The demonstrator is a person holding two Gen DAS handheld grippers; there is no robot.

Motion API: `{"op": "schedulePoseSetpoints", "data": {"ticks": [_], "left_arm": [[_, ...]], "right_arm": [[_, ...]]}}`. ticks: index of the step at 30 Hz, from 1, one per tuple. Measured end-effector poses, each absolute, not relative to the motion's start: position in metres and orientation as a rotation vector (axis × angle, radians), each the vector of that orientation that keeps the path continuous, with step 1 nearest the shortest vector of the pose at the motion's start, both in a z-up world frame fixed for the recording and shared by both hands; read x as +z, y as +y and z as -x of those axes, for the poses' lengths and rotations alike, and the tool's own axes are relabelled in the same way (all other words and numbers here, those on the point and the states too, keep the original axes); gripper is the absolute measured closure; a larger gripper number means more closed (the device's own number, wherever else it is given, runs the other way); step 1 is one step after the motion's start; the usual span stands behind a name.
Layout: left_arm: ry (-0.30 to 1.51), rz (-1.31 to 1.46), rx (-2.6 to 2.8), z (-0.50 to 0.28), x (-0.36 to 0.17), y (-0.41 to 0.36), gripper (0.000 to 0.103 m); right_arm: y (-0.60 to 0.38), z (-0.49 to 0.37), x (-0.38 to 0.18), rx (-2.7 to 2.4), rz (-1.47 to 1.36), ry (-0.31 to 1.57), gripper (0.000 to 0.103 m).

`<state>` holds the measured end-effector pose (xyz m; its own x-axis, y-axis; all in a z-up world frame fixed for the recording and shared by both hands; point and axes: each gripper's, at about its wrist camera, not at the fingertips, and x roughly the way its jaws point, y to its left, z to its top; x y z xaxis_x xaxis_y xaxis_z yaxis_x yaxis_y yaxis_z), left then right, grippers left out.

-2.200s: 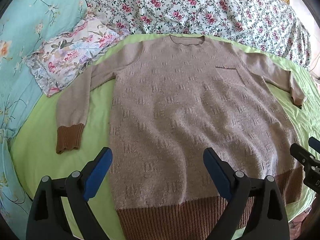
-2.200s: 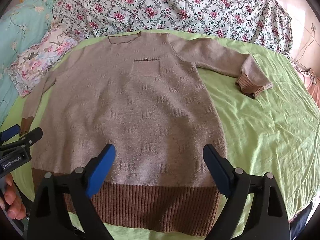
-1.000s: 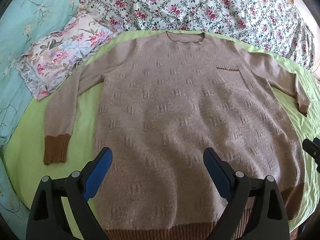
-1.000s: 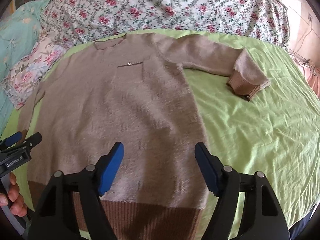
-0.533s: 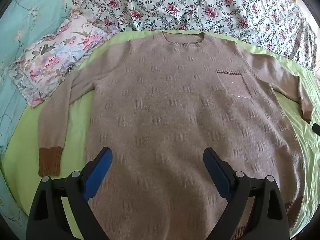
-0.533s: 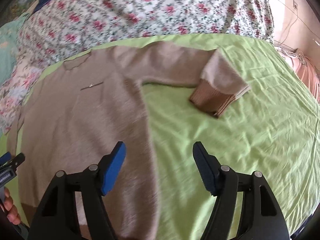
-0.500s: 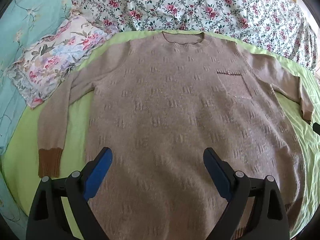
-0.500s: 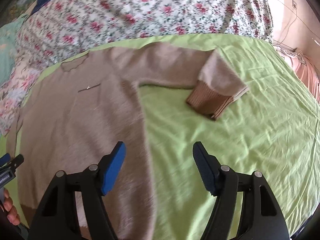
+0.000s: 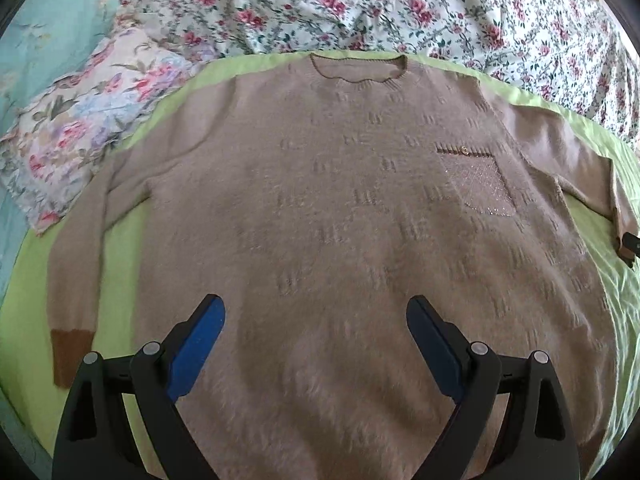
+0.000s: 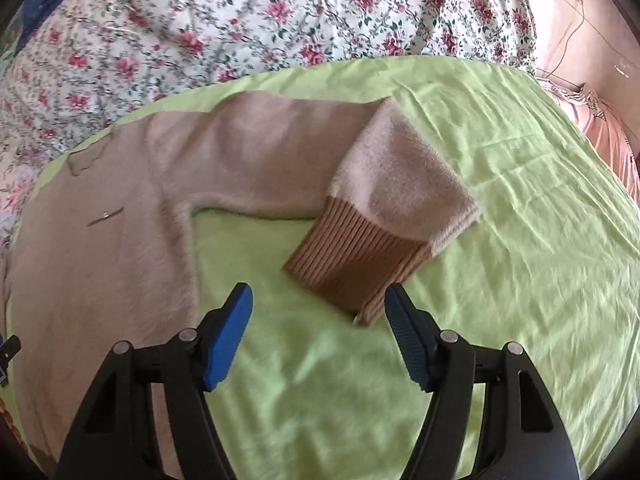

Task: Fold small clothes
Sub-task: 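Grasp the brown ribbed cuff with the right gripper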

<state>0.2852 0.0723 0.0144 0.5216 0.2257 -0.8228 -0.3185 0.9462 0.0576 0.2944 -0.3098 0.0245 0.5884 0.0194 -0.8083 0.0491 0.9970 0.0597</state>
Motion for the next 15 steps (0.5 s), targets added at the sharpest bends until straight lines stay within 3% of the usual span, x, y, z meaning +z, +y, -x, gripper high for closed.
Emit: {"op": "schedulePoseSetpoints", "data": {"ticks": [3, 4, 5, 6, 7, 8, 15], "left_arm": [[0.986, 0.111, 0.296, -0.308, 0.004, 0.071, 0.01], [0.999, 0.116, 0.278, -0.317, -0.001, 0.07, 0.01], [1.007, 0.118, 0.265, -0.323, -0.005, 0.069, 0.01], [1.02, 0.116, 0.248, -0.33, -0.009, 0.068, 0.01], [1.036, 0.109, 0.232, -0.337, -0.013, 0.068, 0.01], [1.049, 0.102, 0.223, -0.341, -0.015, 0.069, 0.011], [1.068, 0.109, 0.178, -0.347, 0.0, 0.095, 0.016]], "right_arm": [[-0.307, -0.311, 0.012, -0.019, -0.037, 0.964, 0.035], [-0.308, -0.318, 0.006, -0.026, -0.033, 0.983, 0.041], [-0.312, -0.324, 0.0, -0.049, -0.031, 0.997, 0.057], [-0.316, -0.326, -0.001, -0.068, -0.028, 0.993, 0.065], [-0.321, -0.327, 0.001, -0.088, -0.036, 0.988, 0.084], [-0.325, -0.327, 0.005, -0.088, -0.065, 0.99, 0.091], [-0.266, -0.33, 0.062, 0.148, -0.244, 0.956, 0.093]]}}
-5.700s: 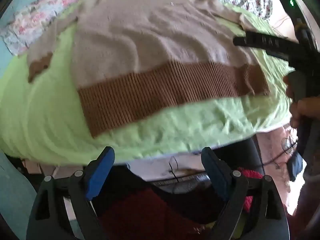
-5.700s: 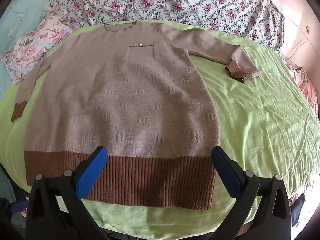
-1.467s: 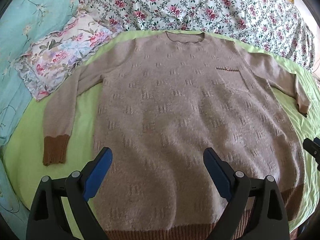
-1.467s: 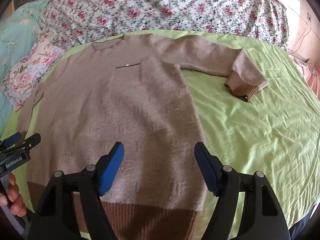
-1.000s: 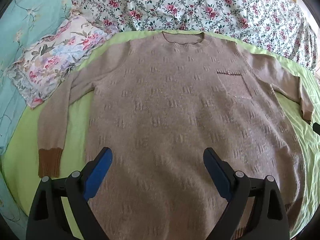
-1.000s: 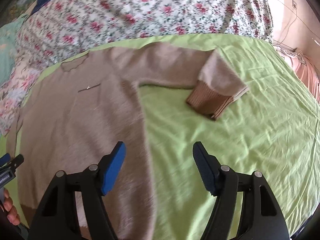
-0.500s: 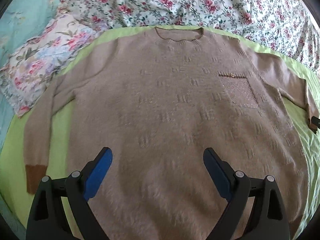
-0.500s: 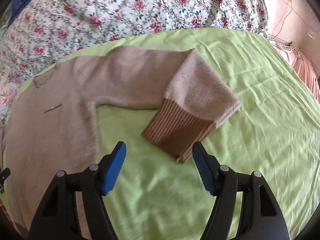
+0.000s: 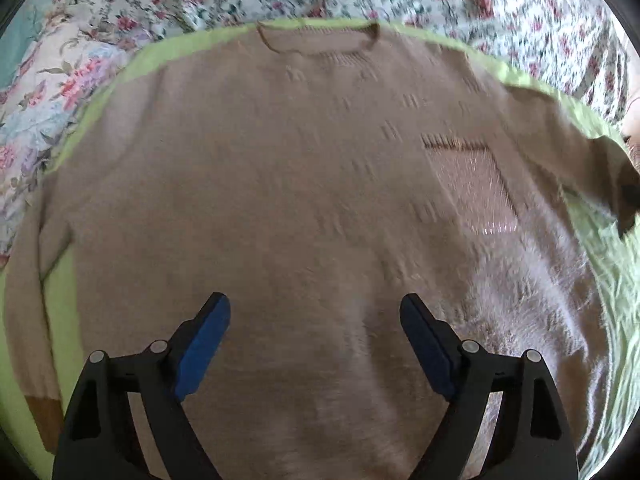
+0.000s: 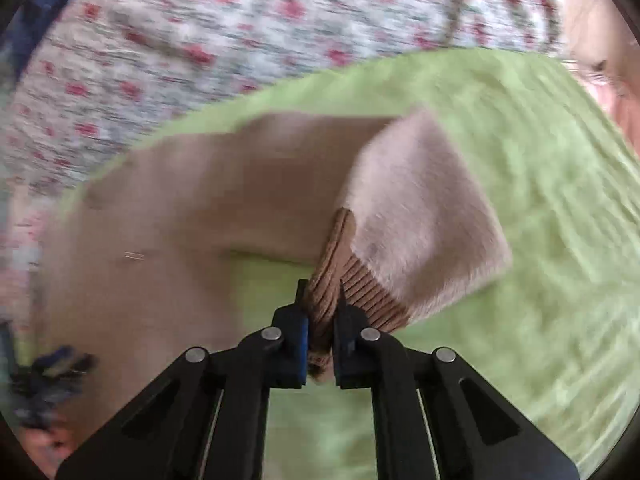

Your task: Fold small clothes

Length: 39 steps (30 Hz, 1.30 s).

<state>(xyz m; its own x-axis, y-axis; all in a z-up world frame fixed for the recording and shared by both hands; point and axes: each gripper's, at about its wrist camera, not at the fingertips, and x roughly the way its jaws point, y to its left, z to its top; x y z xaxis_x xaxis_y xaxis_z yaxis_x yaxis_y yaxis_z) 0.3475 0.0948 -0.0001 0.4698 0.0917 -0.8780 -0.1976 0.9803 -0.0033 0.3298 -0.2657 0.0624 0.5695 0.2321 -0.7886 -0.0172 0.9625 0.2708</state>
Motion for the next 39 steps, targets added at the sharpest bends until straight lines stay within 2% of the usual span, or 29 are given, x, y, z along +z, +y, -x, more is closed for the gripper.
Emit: {"op": "schedulePoseSetpoints", "data": {"ticks": [6, 16, 18, 19, 20, 22, 25, 29, 31, 33, 35, 39], "left_arm": [[0.983, 0.17, 0.19, -0.334, 0.022, 0.143, 0.016], [0.92, 0.266, 0.226, -0.296, 0.02, 0.198, 0.016], [0.913, 0.279, 0.221, -0.299, 0.018, 0.203, 0.016], [0.91, 0.285, 0.214, -0.302, 0.017, 0.203, 0.016], [0.912, 0.29, 0.207, -0.308, 0.015, 0.203, 0.016], [0.918, 0.294, 0.195, -0.324, 0.009, 0.202, 0.016], [0.955, 0.305, 0.155, -0.36, -0.005, 0.198, 0.016], [1.007, 0.307, 0.118, -0.405, -0.028, 0.186, 0.018], [0.978, 0.274, 0.112, -0.417, -0.028, 0.179, 0.033], [0.958, 0.27, 0.077, -0.421, -0.025, 0.173, 0.071], [0.943, 0.291, 0.031, -0.424, -0.023, 0.169, 0.094], [0.879, 0.273, 0.058, -0.411, 0.005, 0.167, 0.095]], "right_arm": [[-0.13, -0.348, 0.081, 0.458, -0.236, 0.93, 0.093], [0.051, -0.36, 0.022, 0.767, -0.155, 1.058, 0.093], [0.07, -0.364, 0.012, 0.791, -0.134, 1.078, 0.089], [0.074, -0.364, 0.009, 0.791, -0.138, 1.084, 0.086], [0.073, -0.365, 0.006, 0.779, -0.147, 1.094, 0.076], [0.061, -0.366, 0.007, 0.76, -0.2, 1.1, 0.068], [0.023, -0.36, 0.014, 0.735, -0.267, 1.063, 0.062], [-0.041, -0.346, 0.024, 0.647, -0.288, 0.995, 0.062], [-0.073, -0.341, 0.026, 0.59, -0.299, 0.973, 0.062], [-0.107, -0.333, 0.025, 0.516, -0.32, 0.933, 0.062], [-0.141, -0.327, 0.021, 0.433, -0.342, 0.914, 0.062], [-0.183, -0.326, 0.018, 0.332, -0.382, 0.892, 0.062]]}}
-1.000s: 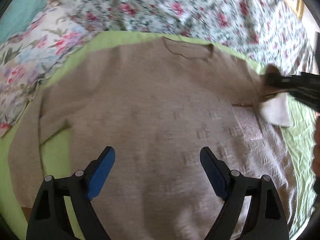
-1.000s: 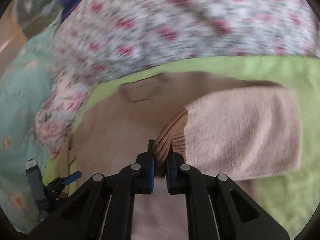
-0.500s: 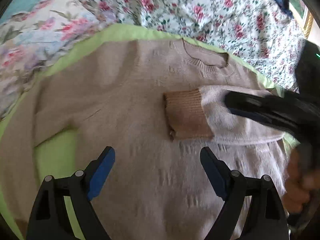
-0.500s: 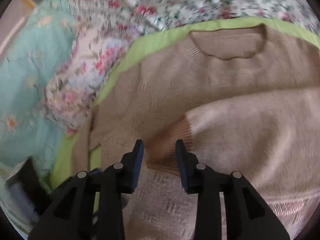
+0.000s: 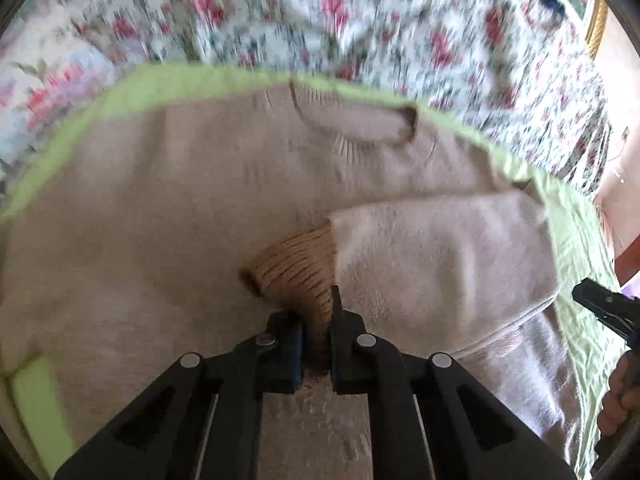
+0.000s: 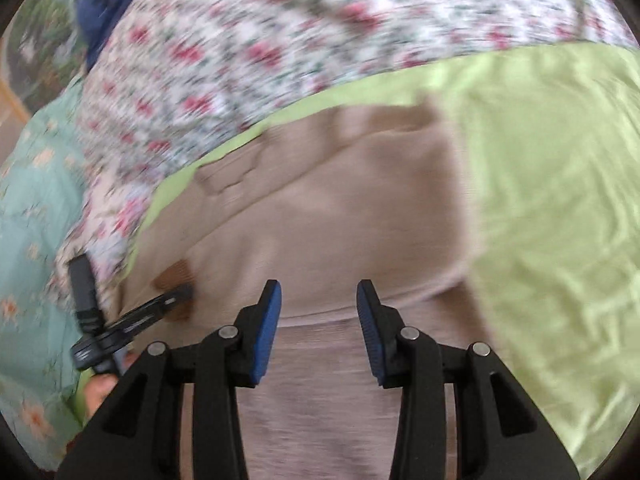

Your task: Fold small clothes

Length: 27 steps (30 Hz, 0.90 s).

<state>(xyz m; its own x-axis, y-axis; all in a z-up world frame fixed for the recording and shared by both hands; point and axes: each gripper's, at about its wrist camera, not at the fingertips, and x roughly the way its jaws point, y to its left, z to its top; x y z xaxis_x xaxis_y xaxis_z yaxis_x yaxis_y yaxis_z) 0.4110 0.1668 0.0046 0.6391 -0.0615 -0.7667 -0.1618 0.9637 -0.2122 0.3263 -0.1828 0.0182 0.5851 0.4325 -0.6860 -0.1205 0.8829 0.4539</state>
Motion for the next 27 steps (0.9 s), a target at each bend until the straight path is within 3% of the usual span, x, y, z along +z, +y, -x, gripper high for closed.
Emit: {"op": "schedulePoseSetpoints", "data": {"ticks": [3, 9, 13, 23, 25, 27], "left_arm": [[0.794, 0.275, 0.126, -0.393, 0.029, 0.188, 0.095], [0.88, 0.321, 0.158, -0.394, -0.001, 0.217, 0.094], [0.87, 0.386, 0.191, -0.394, -0.009, 0.231, 0.094], [0.871, 0.417, 0.204, -0.383, -0.003, 0.242, 0.097], [0.875, 0.433, 0.164, -0.385, -0.001, 0.239, 0.09], [0.9, 0.424, 0.159, -0.391, -0.004, 0.236, 0.064]], "right_arm": [[-0.202, -0.332, 0.024, 0.284, -0.374, 0.87, 0.062], [-0.203, -0.369, 0.017, 0.235, -0.329, 0.879, 0.061], [-0.194, -0.396, 0.0, 0.227, -0.291, 0.92, 0.045], [-0.183, -0.427, -0.034, 0.303, -0.391, 0.996, 0.044], [-0.186, -0.424, -0.032, 0.315, -0.4, 0.989, 0.044], [-0.188, -0.422, -0.031, 0.326, -0.407, 0.985, 0.044]]}}
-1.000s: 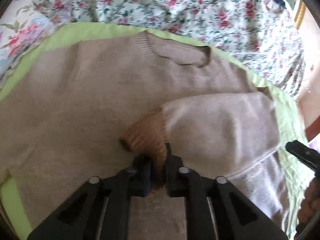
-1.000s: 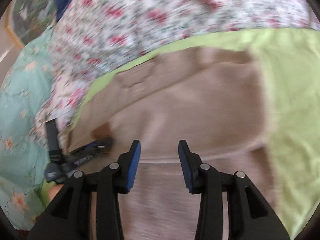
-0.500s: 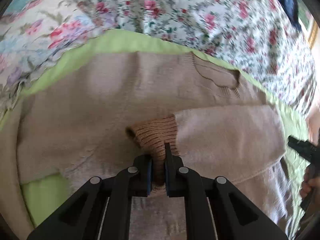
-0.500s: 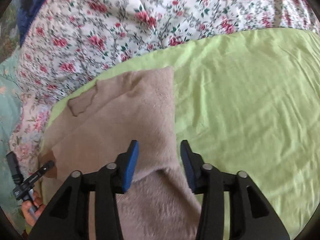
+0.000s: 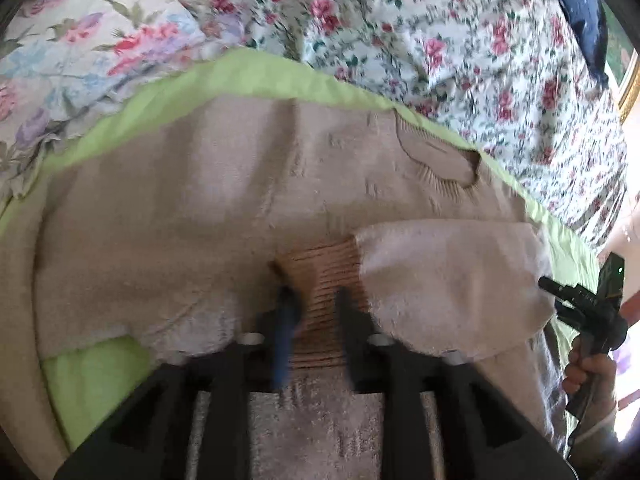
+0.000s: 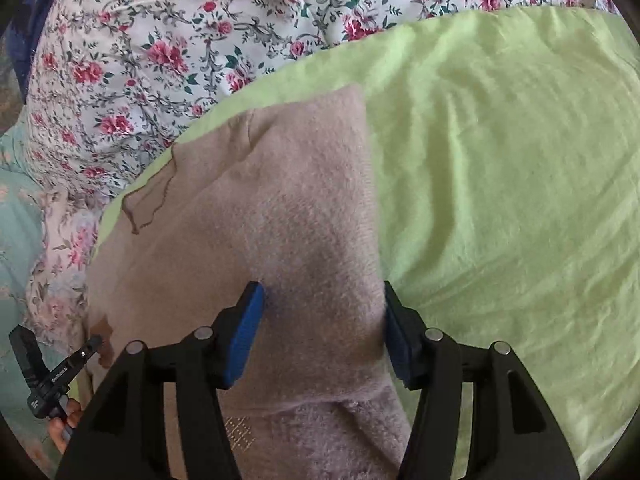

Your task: Fold small clothes

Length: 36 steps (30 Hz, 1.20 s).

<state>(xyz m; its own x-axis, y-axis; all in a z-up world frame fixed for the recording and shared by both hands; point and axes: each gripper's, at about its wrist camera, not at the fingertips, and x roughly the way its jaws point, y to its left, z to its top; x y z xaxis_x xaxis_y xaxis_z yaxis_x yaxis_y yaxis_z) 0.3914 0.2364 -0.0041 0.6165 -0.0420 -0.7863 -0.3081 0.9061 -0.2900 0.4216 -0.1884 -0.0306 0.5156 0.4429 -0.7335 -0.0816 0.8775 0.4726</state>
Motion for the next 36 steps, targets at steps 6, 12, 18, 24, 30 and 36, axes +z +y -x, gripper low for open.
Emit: {"op": "schedulePoseSetpoints", "data": {"ticks": [6, 12, 18, 24, 30, 36], "left_arm": [[0.941, 0.357, 0.171, -0.404, -0.016, 0.22, 0.096], [0.919, 0.349, 0.16, -0.396, -0.008, 0.214, 0.099], [0.932, 0.275, 0.195, -0.396, -0.014, 0.202, 0.099], [0.931, 0.27, 0.21, -0.368, 0.003, 0.204, 0.095], [0.908, 0.24, 0.246, -0.297, 0.028, 0.2, 0.08], [0.901, 0.197, 0.387, -0.215, 0.038, 0.222, 0.043]], "right_arm": [[-0.185, -0.424, -0.032, 0.331, -0.398, 0.985, 0.044], [-0.177, -0.413, 0.016, 0.267, -0.22, 0.891, 0.094], [-0.162, -0.43, -0.014, 0.134, -0.047, 1.015, 0.086], [-0.16, -0.393, 0.015, 0.055, 0.004, 0.934, 0.045], [-0.138, -0.352, 0.036, 0.154, -0.002, 0.953, 0.028], [-0.123, -0.296, 0.041, 0.277, -0.101, 0.95, 0.019]]}}
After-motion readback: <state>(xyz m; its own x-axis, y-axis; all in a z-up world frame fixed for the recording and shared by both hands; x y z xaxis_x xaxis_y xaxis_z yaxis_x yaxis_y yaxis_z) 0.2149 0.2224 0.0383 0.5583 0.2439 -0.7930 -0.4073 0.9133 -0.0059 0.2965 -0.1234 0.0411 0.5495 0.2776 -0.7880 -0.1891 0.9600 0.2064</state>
